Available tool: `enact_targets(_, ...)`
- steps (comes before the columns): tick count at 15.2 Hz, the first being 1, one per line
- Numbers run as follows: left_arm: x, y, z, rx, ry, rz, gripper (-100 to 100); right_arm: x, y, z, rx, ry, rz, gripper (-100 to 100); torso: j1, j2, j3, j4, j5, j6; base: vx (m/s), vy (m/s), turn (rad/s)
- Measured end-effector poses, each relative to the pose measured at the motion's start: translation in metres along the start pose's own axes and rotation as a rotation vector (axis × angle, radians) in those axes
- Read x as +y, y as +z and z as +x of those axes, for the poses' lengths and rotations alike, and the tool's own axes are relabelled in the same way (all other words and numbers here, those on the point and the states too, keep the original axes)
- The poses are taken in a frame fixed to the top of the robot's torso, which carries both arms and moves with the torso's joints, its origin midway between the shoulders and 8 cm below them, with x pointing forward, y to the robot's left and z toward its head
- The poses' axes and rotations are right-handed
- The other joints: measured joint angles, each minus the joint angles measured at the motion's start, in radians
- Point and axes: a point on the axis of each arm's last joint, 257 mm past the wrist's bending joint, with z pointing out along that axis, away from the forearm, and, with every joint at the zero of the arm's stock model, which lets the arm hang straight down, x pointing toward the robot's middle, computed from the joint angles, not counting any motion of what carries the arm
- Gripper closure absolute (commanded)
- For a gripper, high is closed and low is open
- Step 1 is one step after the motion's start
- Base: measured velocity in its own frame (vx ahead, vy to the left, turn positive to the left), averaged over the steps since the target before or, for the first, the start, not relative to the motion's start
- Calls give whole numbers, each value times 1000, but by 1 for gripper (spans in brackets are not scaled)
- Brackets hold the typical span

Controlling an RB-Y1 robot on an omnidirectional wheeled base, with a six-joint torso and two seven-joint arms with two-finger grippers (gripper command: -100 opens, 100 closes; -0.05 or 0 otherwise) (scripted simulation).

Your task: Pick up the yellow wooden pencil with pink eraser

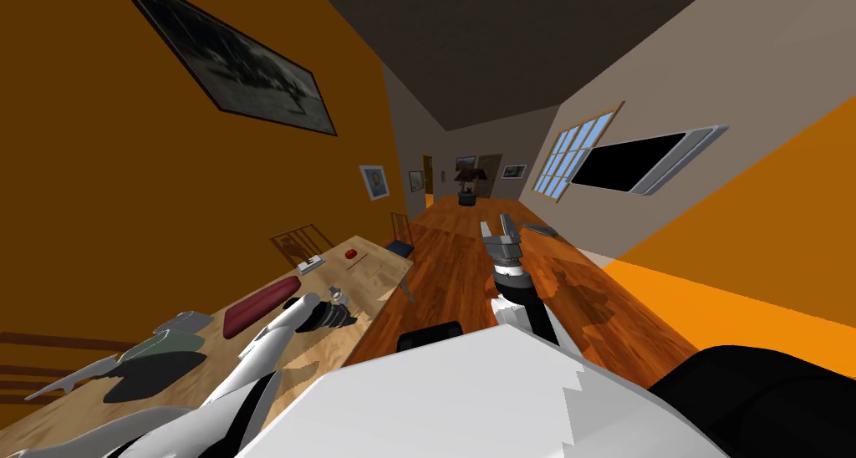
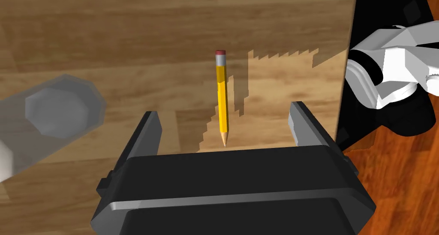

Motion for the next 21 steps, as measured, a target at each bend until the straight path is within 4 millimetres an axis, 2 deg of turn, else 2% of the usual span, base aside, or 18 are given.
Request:
enact_targets(3,6,11,-1,-1,1,4,-100,0,0,0,0,0,0,0,-4,-2,-1,0,-1,0,29,-4,11)
enact_targets(4,6,12,-2,-1,3,6,100,0,0,0,0,0,0,0,-4,-2,-1,0,-1,0,-9,-6,-14)
enact_targets(7,0,3,0,2,0,3,100,0,0,0,0,0,0,0,-3,1,1,0,-1,0,-26,-6,-13)
enact_targets(8,-1,2,0,2,0,1,-100,0,0,0,0,0,0,0,-3,1,0,0,-1,0,4,-34,-15)
enact_targets(12,-21,-13,-31,-84,20,42,-100,0,0,0,0,0,0,0,-7,-2,-1,0,-2,0,15,-66,-2)
enact_targets(13,-21,-15,-32,-90,20,43,-100,0,0,0,0,0,0,0,-6,-2,-1,0,-2,0,4,-3,-54)
enact_targets(18,-12,2,-39,-83,2,49,-100,0,0,0,0,0,0,0,1,-1,-1,0,0,0,-2,35,-60)
enact_targets(19,-13,3,-40,-83,2,51,100,0,0,0,0,0,0,0,1,-1,-1,0,0,0,2,-3,77)
enact_targets(21,-18,-5,-35,-84,10,55,100,0,0,0,0,0,0,0,-3,-1,-1,-1,0,0,8,-32,98)
